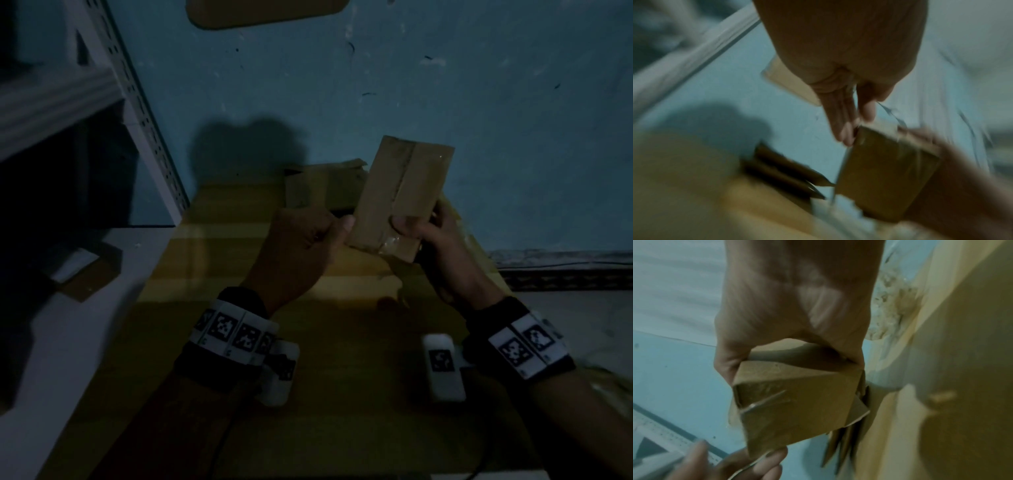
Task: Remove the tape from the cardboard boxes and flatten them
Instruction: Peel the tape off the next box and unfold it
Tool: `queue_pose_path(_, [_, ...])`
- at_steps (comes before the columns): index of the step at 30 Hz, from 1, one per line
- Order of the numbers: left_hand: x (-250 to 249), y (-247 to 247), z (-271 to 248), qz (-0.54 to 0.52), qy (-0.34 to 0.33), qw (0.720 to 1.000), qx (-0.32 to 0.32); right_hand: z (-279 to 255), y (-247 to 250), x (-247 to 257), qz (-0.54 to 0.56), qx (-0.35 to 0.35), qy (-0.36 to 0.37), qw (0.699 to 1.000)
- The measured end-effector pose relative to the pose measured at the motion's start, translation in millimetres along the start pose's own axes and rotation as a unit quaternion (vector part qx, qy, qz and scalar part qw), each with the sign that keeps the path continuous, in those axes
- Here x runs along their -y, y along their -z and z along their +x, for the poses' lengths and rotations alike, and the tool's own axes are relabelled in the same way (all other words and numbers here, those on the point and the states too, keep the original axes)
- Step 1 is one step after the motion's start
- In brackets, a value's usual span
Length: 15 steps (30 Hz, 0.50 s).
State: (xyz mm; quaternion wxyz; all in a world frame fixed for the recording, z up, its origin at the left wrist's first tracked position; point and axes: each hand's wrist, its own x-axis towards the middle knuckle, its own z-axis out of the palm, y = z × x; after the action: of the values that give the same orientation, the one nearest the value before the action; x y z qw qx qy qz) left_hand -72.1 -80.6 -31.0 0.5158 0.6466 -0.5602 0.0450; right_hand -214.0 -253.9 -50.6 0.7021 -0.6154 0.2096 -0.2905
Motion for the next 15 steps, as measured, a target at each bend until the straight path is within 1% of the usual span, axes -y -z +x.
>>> queue_pose_path(2, [4.8,1.0,0.4,-0.028,0.048,0.998,-0.012,-0.6,-1.3,-2.6,0.002,0.006,-0.006,1.0])
queue_pose_path(4, [9.0,4.5,-0.5,-0.021,0.09,0.996,-0.014,-1.8,-2.3,-2.5,0.014,0.014,-0.009,1.0])
queue_pose_path(6, [9.4,8.0,-1.2,-0.011,0.101,0.995,0.006,-2.6,-2.9,-1.3,0.022,0.024,-0.004,0.999])
queue_pose_path(8, [10.0,9.6,-2.9,-0.035,0.116,0.992,0.016,-3.0,-3.5,-1.2,0.022,0.023,-0.003,0.999])
queue_pose_path(9, [10.5,9.4,-3.6,-0.061,0.137,0.989,0.012,-3.0,-3.6,-1.6,0.025,0.021,-0.003,0.999])
queue_pose_path(11, [8.3,9.6,-3.9,-0.078,0.173,0.982,-0.013,-3.1,-4.1,-1.1,0.04,0.021,-0.002,0.999])
queue_pose_path(13, [9.0,10.0,-3.8,-0.005,0.161,0.985,-0.058,-3.7,-4.0,1.5,0.057,0.024,0.007,0.998])
queue_pose_path(15, [7.3,11.3,-3.2,0.032,0.148,0.984,-0.095,-4.4,-3.2,4.1,0.066,0.025,0.016,0.997])
